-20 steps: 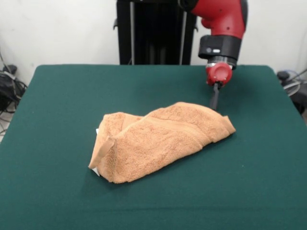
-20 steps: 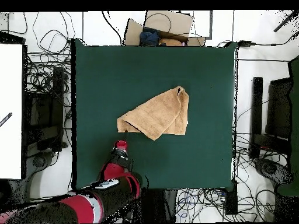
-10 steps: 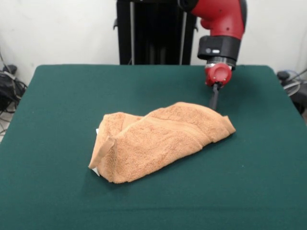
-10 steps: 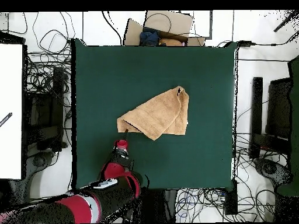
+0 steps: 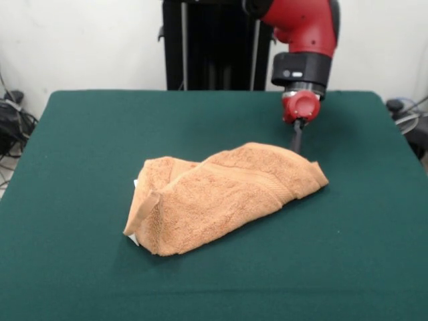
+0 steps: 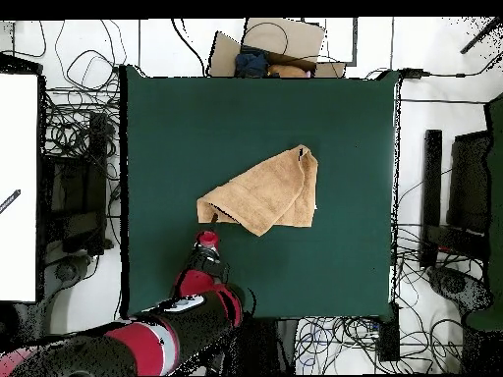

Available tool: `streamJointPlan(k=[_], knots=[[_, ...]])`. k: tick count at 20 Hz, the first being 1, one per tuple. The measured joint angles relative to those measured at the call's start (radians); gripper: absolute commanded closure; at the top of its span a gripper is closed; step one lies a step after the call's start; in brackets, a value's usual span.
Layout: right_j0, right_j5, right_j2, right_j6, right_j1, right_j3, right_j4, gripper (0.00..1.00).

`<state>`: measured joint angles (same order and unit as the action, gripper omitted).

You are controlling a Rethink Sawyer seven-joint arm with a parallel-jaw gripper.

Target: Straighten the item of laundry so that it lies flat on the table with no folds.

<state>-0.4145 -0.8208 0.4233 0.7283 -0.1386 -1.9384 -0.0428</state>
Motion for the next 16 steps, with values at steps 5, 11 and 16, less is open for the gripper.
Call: streamJointPlan(k=[5,11,16], knots=[[0.031,0.000,0.000,0.000,0.000,0.024,0.032,0.00],[0.039,0.000,0.001,0.000,0.000,0.031,0.055,0.00],[0.040,0.000,0.002,0.000,0.000,0.033,0.055,0.00]])
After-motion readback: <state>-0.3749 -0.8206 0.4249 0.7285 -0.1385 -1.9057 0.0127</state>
